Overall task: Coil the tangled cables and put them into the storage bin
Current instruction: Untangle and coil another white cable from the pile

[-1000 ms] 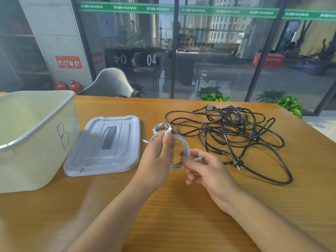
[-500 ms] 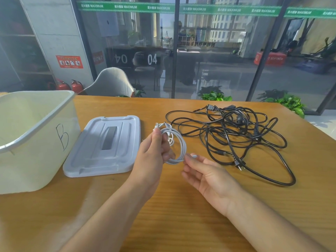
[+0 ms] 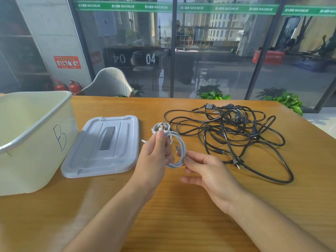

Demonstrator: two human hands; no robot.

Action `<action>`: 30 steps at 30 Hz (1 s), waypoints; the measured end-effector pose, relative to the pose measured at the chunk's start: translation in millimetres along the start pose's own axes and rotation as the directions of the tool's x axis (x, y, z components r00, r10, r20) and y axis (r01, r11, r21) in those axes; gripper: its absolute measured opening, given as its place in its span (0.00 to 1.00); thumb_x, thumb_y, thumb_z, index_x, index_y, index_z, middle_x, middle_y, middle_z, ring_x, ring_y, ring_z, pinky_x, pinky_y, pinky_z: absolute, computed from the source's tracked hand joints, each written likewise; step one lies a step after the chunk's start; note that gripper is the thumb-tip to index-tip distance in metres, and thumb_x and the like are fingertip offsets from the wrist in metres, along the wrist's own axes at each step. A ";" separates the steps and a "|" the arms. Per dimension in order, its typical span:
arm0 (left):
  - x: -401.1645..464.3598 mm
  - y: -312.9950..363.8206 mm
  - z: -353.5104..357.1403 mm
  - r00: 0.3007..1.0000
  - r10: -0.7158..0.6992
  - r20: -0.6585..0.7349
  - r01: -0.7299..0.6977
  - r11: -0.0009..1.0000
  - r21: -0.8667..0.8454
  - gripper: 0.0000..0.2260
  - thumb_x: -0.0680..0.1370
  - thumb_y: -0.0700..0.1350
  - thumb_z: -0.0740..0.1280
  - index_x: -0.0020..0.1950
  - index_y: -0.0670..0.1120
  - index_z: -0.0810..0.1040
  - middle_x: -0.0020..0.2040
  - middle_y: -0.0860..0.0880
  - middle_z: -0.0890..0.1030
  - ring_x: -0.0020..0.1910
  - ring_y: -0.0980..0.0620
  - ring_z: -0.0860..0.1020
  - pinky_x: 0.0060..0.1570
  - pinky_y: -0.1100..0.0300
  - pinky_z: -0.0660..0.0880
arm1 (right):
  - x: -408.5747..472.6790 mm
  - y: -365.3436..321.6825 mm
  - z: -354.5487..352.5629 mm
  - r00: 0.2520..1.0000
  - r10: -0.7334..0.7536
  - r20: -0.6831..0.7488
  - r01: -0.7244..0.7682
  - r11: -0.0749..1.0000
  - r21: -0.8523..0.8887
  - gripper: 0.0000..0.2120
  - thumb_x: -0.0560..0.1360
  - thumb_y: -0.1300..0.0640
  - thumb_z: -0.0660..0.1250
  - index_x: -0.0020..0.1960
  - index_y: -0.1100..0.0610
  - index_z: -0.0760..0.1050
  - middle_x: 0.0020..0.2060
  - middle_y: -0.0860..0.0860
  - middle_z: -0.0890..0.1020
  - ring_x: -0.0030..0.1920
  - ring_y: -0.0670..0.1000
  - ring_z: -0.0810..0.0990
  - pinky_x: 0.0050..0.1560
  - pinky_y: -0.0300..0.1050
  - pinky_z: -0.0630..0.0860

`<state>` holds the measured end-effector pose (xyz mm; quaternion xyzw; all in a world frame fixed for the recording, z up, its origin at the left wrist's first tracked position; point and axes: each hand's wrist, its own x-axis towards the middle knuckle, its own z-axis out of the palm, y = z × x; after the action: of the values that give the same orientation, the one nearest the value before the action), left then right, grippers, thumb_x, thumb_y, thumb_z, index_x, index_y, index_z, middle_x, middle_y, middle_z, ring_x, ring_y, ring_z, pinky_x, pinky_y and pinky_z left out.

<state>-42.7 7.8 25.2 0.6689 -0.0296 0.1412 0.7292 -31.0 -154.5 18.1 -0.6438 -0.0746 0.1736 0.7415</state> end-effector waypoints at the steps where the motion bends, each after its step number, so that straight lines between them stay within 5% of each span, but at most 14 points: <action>1: -0.1 0.2 0.4 1.000 0.006 -0.001 -0.006 1.000 0.014 0.19 0.86 0.59 0.54 0.44 0.47 0.70 0.34 0.53 0.62 0.32 0.53 0.61 0.36 0.59 0.66 | -0.5 -0.8 -0.1 1.000 -0.017 0.019 0.017 0.999 -0.028 0.11 0.83 0.60 0.68 0.62 0.55 0.85 0.44 0.48 0.84 0.41 0.46 0.75 0.47 0.46 0.83; 5: -0.2 -0.8 -0.2 1.000 -0.004 -0.012 0.004 0.999 0.040 0.19 0.88 0.56 0.53 0.42 0.48 0.68 0.32 0.55 0.63 0.30 0.55 0.63 0.32 0.67 0.67 | -2.5 -4.2 0.5 0.995 -0.054 0.088 0.065 0.990 -0.122 0.13 0.84 0.61 0.64 0.62 0.52 0.85 0.40 0.44 0.81 0.42 0.46 0.74 0.48 0.44 0.81; 10: -1.2 -1.5 3.5 0.999 -0.012 -0.048 0.014 1.000 0.024 0.20 0.88 0.54 0.53 0.42 0.48 0.75 0.32 0.56 0.75 0.31 0.59 0.77 0.33 0.70 0.73 | -8.1 -11.1 6.1 0.976 -0.113 0.184 0.136 0.984 -0.118 0.13 0.77 0.54 0.68 0.59 0.53 0.86 0.49 0.49 0.85 0.45 0.45 0.76 0.45 0.43 0.78; 16: -4.7 1.3 11.7 0.999 -0.035 0.010 0.034 0.999 0.022 0.25 0.88 0.55 0.54 0.50 0.32 0.70 0.40 0.43 0.70 0.39 0.45 0.69 0.41 0.49 0.73 | -10.9 -7.0 5.5 0.948 -0.259 0.187 0.287 0.948 -0.140 0.02 0.75 0.54 0.76 0.46 0.50 0.83 0.39 0.44 0.83 0.40 0.40 0.77 0.39 0.31 0.74; 20: -3.7 4.8 10.9 1.000 -0.018 -0.022 0.018 1.000 -0.002 0.24 0.88 0.54 0.53 0.47 0.34 0.70 0.37 0.45 0.69 0.36 0.47 0.68 0.37 0.54 0.70 | -9.9 -9.6 5.7 0.959 -0.226 0.170 0.236 0.971 -0.044 0.04 0.75 0.55 0.76 0.50 0.51 0.86 0.39 0.47 0.82 0.38 0.47 0.74 0.34 0.38 0.68; 24: 0.6 9.8 0.4 0.997 -0.034 -0.071 0.024 0.991 -0.131 0.17 0.88 0.54 0.53 0.47 0.44 0.69 0.37 0.47 0.56 0.35 0.49 0.54 0.35 0.57 0.54 | -5.1 -11.6 -1.7 0.979 -0.137 0.154 0.136 0.991 0.017 0.14 0.79 0.59 0.70 0.63 0.57 0.84 0.43 0.50 0.81 0.40 0.46 0.75 0.37 0.41 0.73; 30: -1.2 9.4 0.7 0.999 -0.046 -0.013 0.043 0.989 -0.143 0.17 0.88 0.55 0.53 0.47 0.46 0.69 0.36 0.49 0.57 0.36 0.48 0.54 0.35 0.58 0.55 | -2.2 -10.2 -7.6 0.979 -0.137 0.151 0.136 0.991 0.016 0.14 0.78 0.60 0.71 0.63 0.55 0.84 0.51 0.53 0.86 0.45 0.47 0.80 0.42 0.41 0.78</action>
<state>-46.1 7.5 34.1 0.6143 -0.0189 0.1277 0.7784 -28.8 -163.5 27.1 -0.6201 -0.1742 0.1708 0.7456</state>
